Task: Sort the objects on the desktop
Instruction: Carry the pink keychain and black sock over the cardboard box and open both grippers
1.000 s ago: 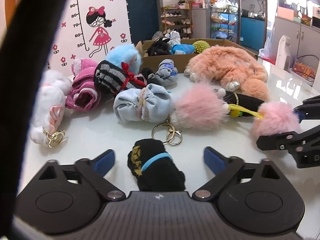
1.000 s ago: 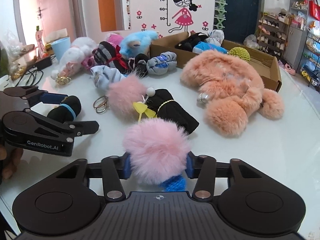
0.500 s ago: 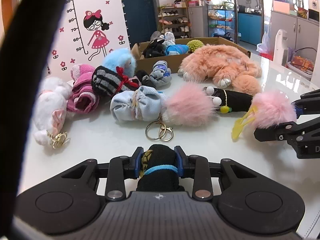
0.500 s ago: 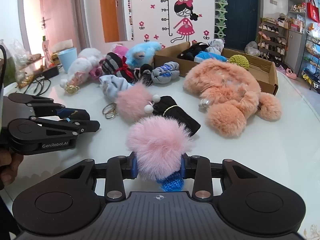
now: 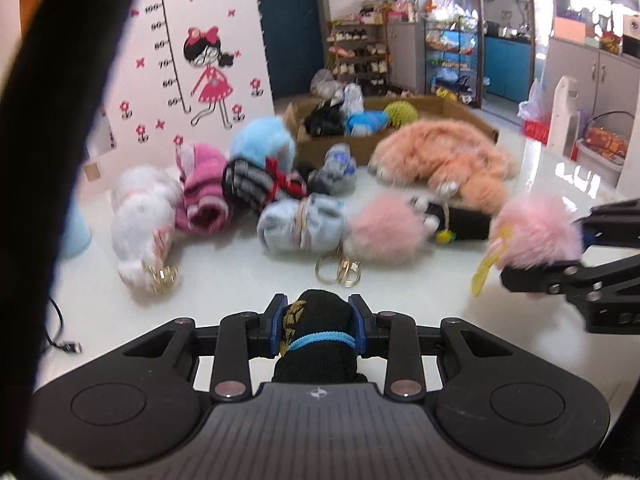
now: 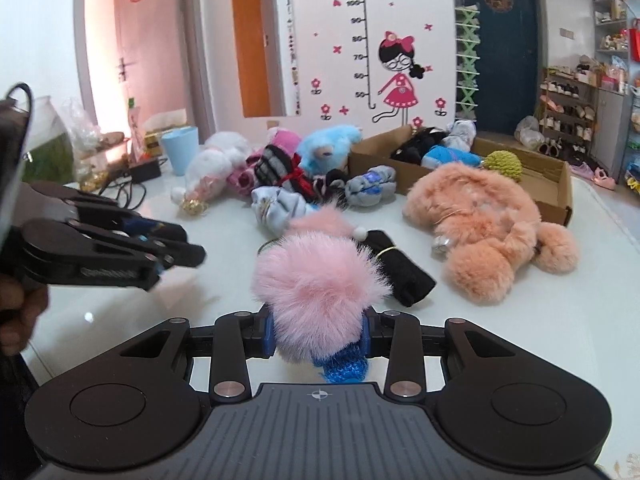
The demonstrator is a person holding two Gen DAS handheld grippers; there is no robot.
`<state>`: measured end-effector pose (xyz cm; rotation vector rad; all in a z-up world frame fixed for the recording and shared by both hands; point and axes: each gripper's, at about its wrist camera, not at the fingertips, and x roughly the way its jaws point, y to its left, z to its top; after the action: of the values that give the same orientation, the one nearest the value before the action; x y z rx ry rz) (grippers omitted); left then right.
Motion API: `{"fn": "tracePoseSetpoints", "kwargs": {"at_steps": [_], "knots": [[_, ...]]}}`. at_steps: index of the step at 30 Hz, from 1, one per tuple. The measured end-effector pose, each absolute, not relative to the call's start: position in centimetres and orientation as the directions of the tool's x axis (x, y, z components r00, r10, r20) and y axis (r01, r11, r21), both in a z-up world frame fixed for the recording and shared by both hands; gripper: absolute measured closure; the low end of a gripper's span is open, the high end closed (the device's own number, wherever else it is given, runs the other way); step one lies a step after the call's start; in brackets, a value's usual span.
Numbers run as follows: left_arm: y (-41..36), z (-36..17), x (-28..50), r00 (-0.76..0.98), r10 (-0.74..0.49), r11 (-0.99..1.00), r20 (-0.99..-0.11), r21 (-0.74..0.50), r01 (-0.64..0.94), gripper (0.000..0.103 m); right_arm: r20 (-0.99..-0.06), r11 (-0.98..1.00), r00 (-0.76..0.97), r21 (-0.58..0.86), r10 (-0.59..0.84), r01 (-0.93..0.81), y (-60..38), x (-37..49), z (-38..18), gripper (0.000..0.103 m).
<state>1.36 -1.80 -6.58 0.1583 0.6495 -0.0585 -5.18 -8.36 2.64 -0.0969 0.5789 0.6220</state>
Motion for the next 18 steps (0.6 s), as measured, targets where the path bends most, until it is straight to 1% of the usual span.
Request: {"fn": "tracePoseSetpoints", "kwargs": {"at_steps": [7,14,18], "knots": [[-3.4,-3.6,1.8,0.82,-0.058,0.979,-0.57,0.126,0.158,0.073,-0.504,0.828,0.695,0.075,0.512,-0.555,-9.6,-5.0,5.1,0.06],[-4.7,0.2,4.6,0.838,-0.097,0.966,-0.537,0.151,0.209,0.073,-0.44,0.85,0.751,0.056,0.493,-0.524,-12.2,-3.0,10.4,0.06],[-5.3,3.0,7.4,0.849,-0.127,0.959,-0.513,0.157,0.238,0.073,-0.409,0.868,0.779,0.072,0.475,-0.492,-13.9,-0.7,13.7,0.06]]}}
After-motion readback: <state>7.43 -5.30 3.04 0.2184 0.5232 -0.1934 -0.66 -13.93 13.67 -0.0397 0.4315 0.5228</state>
